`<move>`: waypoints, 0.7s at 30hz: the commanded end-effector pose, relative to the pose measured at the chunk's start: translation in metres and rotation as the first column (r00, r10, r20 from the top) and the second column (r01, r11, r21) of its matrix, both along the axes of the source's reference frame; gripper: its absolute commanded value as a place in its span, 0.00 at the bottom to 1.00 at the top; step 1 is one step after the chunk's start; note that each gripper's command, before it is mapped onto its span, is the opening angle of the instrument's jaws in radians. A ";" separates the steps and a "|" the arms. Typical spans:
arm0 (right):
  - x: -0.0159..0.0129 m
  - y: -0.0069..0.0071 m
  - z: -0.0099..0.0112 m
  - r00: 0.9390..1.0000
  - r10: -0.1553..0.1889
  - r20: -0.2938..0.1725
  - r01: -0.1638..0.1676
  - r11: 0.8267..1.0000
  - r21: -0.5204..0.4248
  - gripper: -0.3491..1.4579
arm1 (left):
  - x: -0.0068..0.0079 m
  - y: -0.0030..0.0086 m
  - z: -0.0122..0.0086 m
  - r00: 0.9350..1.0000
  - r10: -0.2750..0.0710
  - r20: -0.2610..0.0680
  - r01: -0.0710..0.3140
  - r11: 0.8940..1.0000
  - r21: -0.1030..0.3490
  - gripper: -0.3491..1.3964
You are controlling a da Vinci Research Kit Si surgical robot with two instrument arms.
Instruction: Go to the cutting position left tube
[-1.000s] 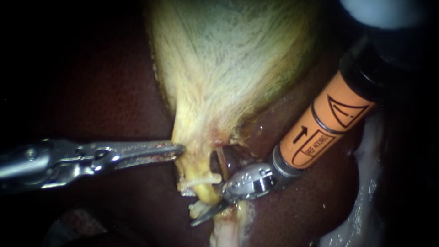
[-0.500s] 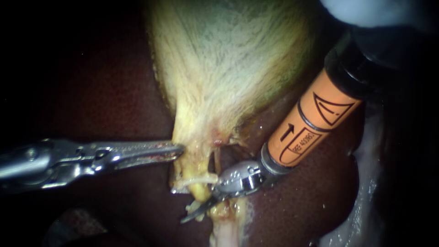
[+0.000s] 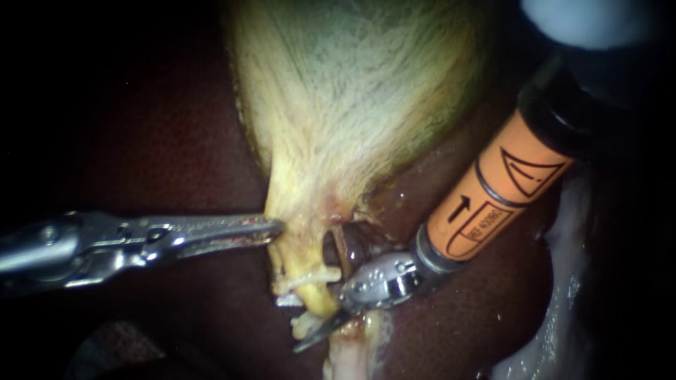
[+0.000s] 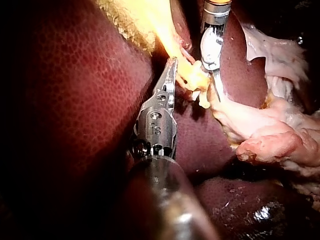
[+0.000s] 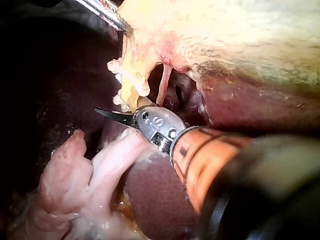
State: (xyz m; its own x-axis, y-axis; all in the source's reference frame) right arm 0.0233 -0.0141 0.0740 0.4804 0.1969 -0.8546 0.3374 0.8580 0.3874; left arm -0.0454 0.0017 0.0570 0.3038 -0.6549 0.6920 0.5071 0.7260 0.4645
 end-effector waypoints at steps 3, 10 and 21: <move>0.0004 0.0000 0.0000 1.000 -0.004 -0.006 0.004 1.000 -0.013 0.85 | 0.0000 0.0000 0.0000 1.000 0.000 0.001 0.000 1.000 0.001 0.00; 0.0019 0.0002 0.0005 1.000 0.001 -0.004 -0.001 1.000 -0.019 0.85 | -0.0001 0.0000 -0.0001 1.000 -0.001 0.000 0.001 1.000 0.001 0.00; 0.0023 0.0003 0.0010 1.000 0.007 -0.008 -0.007 1.000 -0.019 0.85 | -0.0003 -0.0001 -0.0002 1.000 -0.001 0.000 0.001 1.000 0.001 0.00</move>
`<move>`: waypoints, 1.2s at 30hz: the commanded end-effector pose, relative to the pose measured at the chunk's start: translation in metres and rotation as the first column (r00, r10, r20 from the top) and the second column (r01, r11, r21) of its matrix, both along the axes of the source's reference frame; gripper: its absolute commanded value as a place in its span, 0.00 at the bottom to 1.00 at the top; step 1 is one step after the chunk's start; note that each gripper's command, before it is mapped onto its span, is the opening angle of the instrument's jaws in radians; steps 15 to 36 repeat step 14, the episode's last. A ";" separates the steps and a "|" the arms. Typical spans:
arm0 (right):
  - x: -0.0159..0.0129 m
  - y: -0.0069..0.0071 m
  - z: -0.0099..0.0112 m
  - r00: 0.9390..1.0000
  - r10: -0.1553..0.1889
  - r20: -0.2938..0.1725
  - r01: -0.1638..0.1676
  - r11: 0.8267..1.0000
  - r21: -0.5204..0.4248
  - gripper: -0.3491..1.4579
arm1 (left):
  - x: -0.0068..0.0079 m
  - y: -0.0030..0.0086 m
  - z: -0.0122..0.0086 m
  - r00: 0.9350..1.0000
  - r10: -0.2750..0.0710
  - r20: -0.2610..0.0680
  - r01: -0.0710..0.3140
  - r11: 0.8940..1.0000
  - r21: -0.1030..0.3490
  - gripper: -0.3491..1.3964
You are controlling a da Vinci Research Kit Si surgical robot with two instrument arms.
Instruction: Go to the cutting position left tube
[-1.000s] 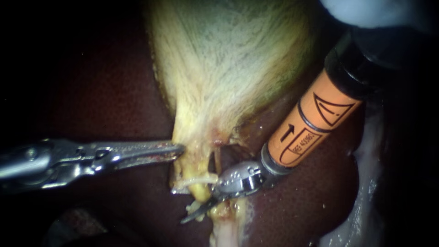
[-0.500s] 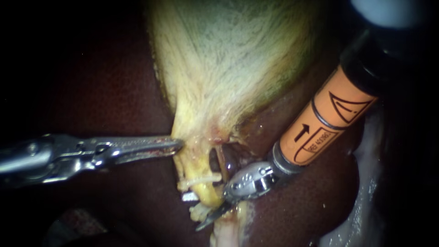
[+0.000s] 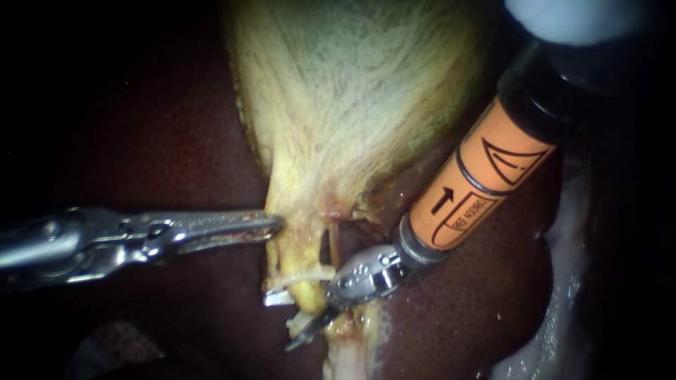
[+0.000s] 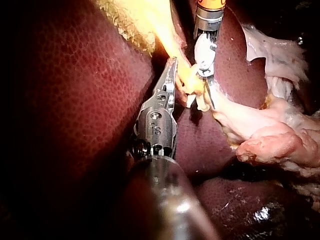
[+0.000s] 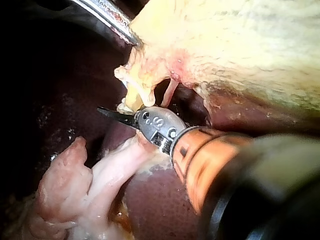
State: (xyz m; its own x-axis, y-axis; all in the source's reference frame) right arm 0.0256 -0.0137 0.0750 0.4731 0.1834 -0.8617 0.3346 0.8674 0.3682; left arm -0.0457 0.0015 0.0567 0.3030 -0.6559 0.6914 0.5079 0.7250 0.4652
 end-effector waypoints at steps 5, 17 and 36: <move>0.0000 0.0000 0.0000 1.000 0.000 -0.001 0.000 1.000 0.000 0.85 | 0.0000 0.0000 0.0000 1.000 0.000 -0.001 0.000 1.000 0.000 0.00; 0.0000 -0.0001 0.0001 1.000 0.000 -0.001 0.000 1.000 -0.001 0.86 | -0.0001 0.0000 0.0000 1.000 -0.001 -0.001 0.001 1.000 0.000 0.00; 0.0000 -0.0001 0.0001 1.000 0.000 -0.001 0.000 1.000 -0.001 0.86 | -0.0001 0.0000 0.0000 1.000 -0.001 -0.001 0.001 1.000 0.000 0.00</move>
